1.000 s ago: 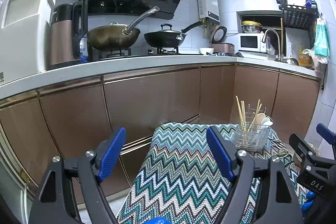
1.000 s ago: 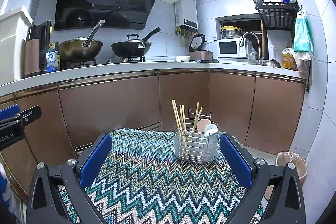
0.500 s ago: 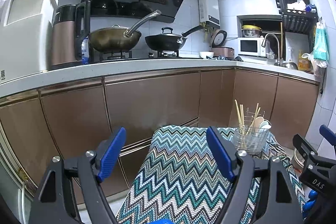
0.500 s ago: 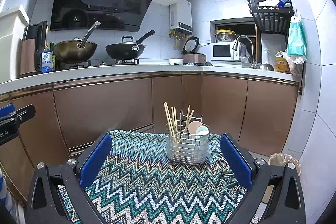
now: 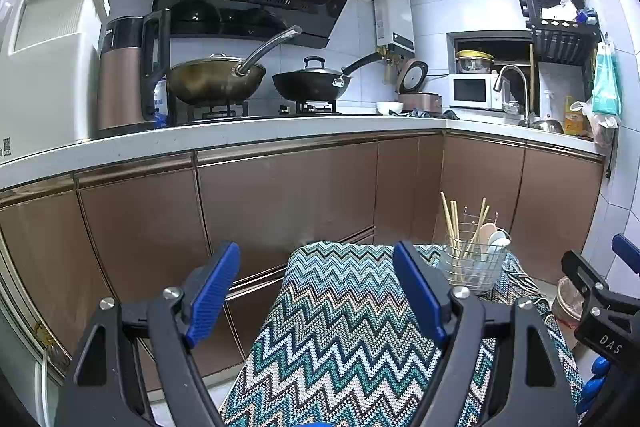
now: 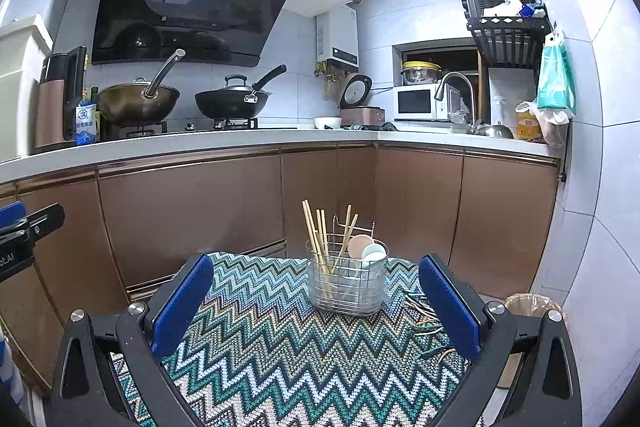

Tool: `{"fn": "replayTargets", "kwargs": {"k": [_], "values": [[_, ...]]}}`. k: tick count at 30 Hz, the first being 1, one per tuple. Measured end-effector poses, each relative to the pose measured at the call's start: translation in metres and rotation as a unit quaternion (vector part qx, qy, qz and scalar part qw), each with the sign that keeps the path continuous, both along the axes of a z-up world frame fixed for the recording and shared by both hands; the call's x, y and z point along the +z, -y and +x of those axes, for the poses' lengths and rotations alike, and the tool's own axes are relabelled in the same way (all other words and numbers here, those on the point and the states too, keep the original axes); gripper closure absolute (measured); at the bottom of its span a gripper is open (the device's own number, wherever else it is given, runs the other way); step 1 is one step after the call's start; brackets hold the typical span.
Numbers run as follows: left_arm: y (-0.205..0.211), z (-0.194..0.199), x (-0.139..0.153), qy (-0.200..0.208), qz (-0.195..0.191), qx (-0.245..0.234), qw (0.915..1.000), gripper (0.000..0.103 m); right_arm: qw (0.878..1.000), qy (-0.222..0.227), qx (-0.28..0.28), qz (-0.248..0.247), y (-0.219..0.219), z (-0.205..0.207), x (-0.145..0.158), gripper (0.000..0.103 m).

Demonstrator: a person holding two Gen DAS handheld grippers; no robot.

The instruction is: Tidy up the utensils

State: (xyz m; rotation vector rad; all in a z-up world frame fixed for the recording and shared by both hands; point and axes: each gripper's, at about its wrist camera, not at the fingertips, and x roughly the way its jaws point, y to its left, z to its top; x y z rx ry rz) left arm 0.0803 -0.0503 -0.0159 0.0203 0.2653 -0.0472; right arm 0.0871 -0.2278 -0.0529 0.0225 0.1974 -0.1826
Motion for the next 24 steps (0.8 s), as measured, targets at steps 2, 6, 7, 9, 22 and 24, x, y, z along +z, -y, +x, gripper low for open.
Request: {"fn": "replayTargets", "kwargs": {"k": [2,6,7,9,22,24], "values": [[0.0001,-0.0009,0.0003,0.000,-0.001,-0.002,1.0000,0.025,1.000,0.001,-0.002,-0.001,-0.0004,-0.0011,0.0010,0.000],[0.0020,-0.0036,-0.0002,0.001,-0.002,-0.004,1.0000,0.025,1.000,0.001,-0.005,-0.003,-0.0003,-0.0030,0.0019,0.000],[0.0025,-0.0039,-0.0006,0.001,-0.002,-0.005,1.0000,0.025,1.000,0.000,-0.005,-0.003,0.0001,-0.0035,0.0018,0.000],[0.0031,-0.0042,-0.0010,0.000,-0.002,-0.006,1.0000,0.025,1.000,0.000,-0.006,-0.004,0.0002,-0.0044,0.0019,0.000],[0.0039,-0.0081,-0.0009,0.006,-0.004,-0.003,1.0000,0.025,1.000,-0.003,-0.010,-0.007,0.0010,-0.0046,0.0015,0.000],[0.0039,-0.0087,-0.0008,0.005,-0.005,-0.003,1.0000,0.025,1.000,-0.004,-0.012,-0.008,0.0006,-0.0048,0.0009,0.000]]}}
